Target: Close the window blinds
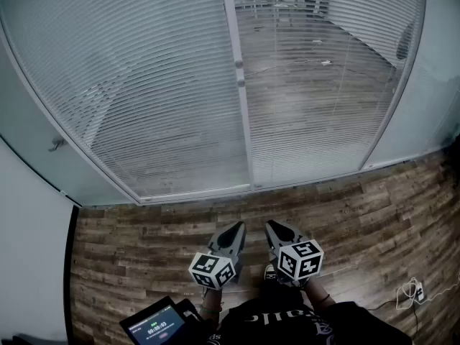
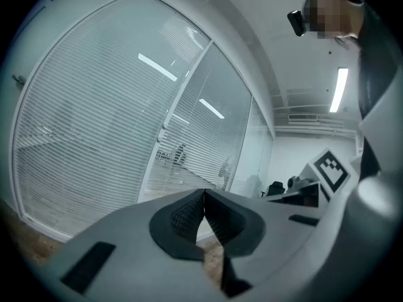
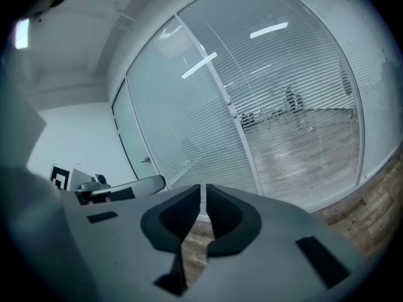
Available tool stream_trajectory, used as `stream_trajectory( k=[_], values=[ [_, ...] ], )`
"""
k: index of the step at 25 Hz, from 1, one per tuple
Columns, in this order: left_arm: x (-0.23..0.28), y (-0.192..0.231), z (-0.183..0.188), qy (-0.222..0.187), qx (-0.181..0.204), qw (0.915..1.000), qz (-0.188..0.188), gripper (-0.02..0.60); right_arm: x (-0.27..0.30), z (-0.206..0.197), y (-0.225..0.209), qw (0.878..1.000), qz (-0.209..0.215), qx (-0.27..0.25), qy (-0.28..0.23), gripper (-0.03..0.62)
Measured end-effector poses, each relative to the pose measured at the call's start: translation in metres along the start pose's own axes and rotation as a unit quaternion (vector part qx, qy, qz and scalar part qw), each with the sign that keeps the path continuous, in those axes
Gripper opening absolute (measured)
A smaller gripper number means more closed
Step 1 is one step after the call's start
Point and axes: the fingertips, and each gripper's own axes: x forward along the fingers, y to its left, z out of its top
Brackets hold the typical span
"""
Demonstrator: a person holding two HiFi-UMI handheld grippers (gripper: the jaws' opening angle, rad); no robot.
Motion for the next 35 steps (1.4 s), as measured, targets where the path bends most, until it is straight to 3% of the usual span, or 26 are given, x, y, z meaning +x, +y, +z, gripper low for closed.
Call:
stream_trajectory(
  k=[7,15,25,29,32,35],
  values=[
    [0.090,0.022,0.024,-0.009,0.009,0.9996,0.027,0.005,0.053,0.052,-0.068,1.000,0.018,-0.009,0.000,0.041],
    [0.140,0.064,0.034,0.012,0.012,0.9986,0.051,0.005,0.096,0.063,-0.103,0.999,0.025,0.014,0.019,0.041],
    [0.247,0.135,0.078,0.014,0.055,0.9984,0.006,0.010,0.167,0.099,-0.164,0.999,-0.030,0.033,0.011,0.041],
    [0.300,0.175,0.109,0.009,0.071,0.9973,-0.017,0.061,0.216,0.132,-0.183,0.998,-0.048,0.029,0.005,0.041],
    [0.335,0.202,0.132,0.011,0.116,0.9929,-0.025,0.086,0.246,0.155,-0.197,0.997,-0.067,0.038,-0.006,0.041],
    [0.369,0.229,0.152,0.020,0.189,0.9816,-0.021,0.086,0.271,0.172,-0.207,0.995,-0.087,0.040,-0.014,0.041]
  ],
)
